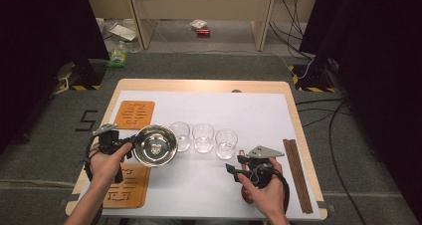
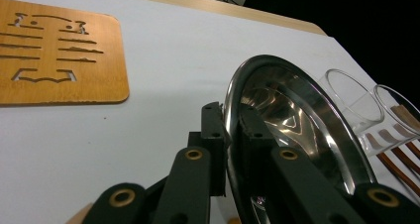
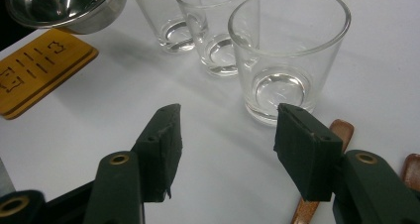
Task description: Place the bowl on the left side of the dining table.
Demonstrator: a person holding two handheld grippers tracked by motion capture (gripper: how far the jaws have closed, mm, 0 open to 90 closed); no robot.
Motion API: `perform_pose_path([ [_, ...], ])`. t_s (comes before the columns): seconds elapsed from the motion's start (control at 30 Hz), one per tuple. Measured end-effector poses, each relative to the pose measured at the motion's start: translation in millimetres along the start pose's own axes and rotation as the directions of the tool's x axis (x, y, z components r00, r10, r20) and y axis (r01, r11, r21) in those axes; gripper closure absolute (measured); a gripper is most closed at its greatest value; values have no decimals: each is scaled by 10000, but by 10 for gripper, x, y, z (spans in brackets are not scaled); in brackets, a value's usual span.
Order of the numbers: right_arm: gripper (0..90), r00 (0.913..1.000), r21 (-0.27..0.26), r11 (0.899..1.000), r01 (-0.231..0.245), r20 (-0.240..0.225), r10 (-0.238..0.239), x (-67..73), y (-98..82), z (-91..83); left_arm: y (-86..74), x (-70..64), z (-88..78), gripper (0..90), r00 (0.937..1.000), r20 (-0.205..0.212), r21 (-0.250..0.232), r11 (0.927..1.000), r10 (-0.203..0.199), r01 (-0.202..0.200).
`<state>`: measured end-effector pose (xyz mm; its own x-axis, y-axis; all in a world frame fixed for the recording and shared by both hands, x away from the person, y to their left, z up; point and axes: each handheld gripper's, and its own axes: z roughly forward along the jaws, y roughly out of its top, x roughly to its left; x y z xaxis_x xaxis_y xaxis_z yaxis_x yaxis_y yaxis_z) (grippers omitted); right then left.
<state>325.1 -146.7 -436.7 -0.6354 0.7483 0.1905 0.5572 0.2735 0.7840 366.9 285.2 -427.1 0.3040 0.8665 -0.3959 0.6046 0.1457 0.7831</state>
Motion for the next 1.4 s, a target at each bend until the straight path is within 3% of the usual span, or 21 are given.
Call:
perform_pose_path([
  [0.7, 443, 10000, 10, 10000, -8, 3, 8, -2, 0, 4, 186, 115, -70, 829, 9996, -226, -360, 9992, -151, 142],
  [1.4, 443, 10000, 5, 10000, -23, 3, 23, -10, -2, 5, 424, 262, 55, 829, 9979, -614, -758, 9970, -197, 150],
])
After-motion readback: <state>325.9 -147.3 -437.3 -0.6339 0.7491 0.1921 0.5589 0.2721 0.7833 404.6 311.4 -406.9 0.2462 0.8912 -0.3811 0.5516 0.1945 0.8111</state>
